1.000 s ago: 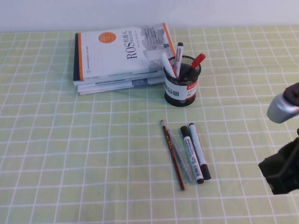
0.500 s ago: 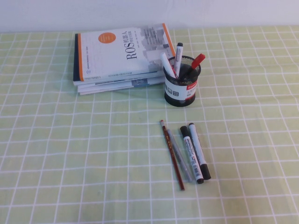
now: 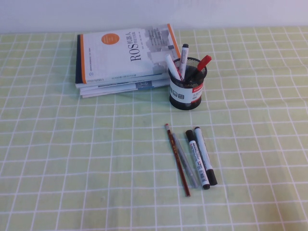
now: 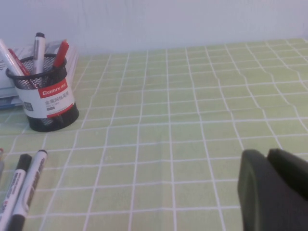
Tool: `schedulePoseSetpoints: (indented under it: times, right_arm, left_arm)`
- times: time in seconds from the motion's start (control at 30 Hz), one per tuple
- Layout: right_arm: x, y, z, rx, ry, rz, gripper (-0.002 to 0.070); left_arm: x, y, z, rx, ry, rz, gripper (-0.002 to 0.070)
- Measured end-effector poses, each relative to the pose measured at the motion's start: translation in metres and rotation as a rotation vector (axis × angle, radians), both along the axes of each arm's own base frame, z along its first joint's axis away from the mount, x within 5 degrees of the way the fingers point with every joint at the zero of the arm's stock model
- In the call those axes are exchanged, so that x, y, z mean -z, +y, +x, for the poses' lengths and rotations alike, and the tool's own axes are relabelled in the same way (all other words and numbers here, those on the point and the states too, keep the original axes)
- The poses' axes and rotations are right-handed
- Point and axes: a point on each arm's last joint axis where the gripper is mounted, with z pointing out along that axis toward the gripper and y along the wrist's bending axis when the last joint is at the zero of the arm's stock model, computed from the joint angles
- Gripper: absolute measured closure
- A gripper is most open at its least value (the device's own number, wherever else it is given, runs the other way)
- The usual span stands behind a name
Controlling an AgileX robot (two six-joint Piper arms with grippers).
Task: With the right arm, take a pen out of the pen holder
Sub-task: 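Take a marker out of the pen holder and lay it on the table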
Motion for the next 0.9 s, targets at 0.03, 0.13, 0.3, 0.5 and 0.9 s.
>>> schedulePoseSetpoints:
  times: [0.03, 0.13, 0.3, 0.5, 0.9]
  right_arm:
    - [0.003, -0.001, -0.003, 0.006, 0.000, 0.000, 0.0689]
    - [0.006, -0.003, -0.008, 0.033, -0.012, 0.001, 0.0688]
    - [0.011, -0.003, -0.014, 0.044, 0.012, -0.003, 0.0688]
    - [0.018, -0.003, -0.015, 0.037, 0.086, -0.013, 0.0688]
    - [0.027, -0.002, -0.018, 0.015, 0.187, -0.067, 0.0688]
  left_arm:
    - [0.000, 0.000, 0.000, 0.000, 0.000, 0.000, 0.0680]
    - [0.000, 0.000, 0.000, 0.000, 0.000, 0.000, 0.0680]
    - [0.000, 0.000, 0.000, 0.000, 0.000, 0.000, 0.0680]
    - [0.000, 0.000, 0.000, 0.000, 0.000, 0.000, 0.0680]
    - [0.000, 0.000, 0.000, 0.000, 0.000, 0.000, 0.0680]
